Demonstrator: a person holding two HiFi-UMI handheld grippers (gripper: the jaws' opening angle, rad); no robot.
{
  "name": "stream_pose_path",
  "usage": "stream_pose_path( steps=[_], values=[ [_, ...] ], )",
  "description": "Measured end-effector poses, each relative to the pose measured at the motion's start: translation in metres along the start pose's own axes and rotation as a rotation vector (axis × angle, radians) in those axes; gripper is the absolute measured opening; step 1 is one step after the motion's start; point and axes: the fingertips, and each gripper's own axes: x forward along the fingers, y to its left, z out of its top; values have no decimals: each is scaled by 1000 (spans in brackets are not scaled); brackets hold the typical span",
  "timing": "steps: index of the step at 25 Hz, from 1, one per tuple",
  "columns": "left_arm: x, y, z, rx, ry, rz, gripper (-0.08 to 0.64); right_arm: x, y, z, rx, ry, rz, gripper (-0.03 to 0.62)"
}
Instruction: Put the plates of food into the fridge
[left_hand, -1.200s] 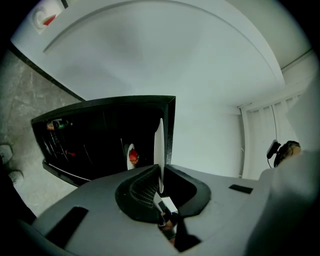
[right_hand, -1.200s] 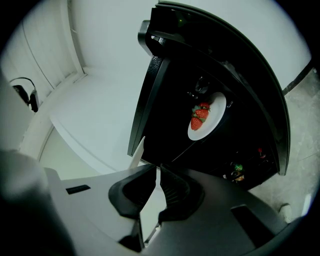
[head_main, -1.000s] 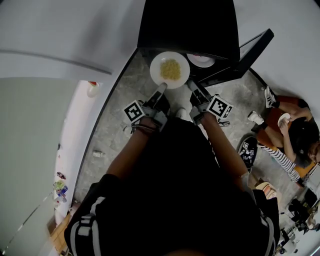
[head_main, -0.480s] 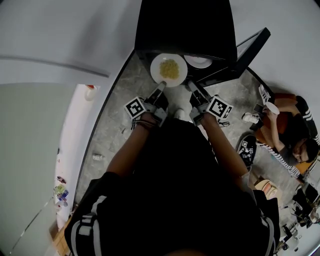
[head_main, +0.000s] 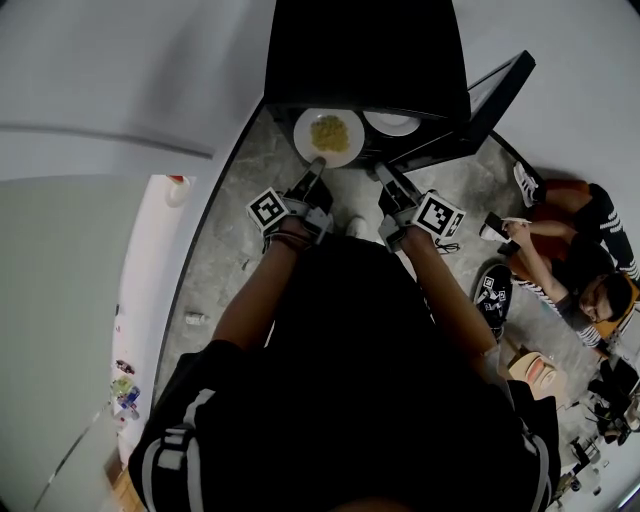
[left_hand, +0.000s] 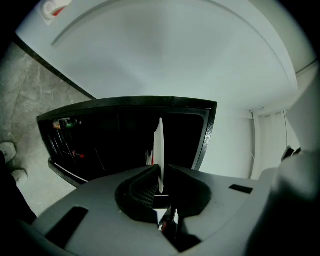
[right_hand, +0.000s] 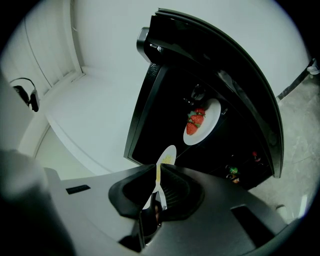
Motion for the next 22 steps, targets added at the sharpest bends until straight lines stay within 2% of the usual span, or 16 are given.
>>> stream_pose_path(
  steps=[6, 10, 16, 22],
  values=[
    [8, 12, 6, -19, -1, 10, 43, -1, 1, 2, -13, -7, 10, 41],
    [12, 28, 10, 19, 17, 43, 43, -3, -2, 3, -13, -10, 1, 41],
    [17, 41, 18, 23, 12, 62, 41, -4, -4, 3, -9, -11, -5, 41],
    [21, 50, 22, -34, 1, 78, 40, -3, -5, 0, -1, -9, -5, 41]
  ],
)
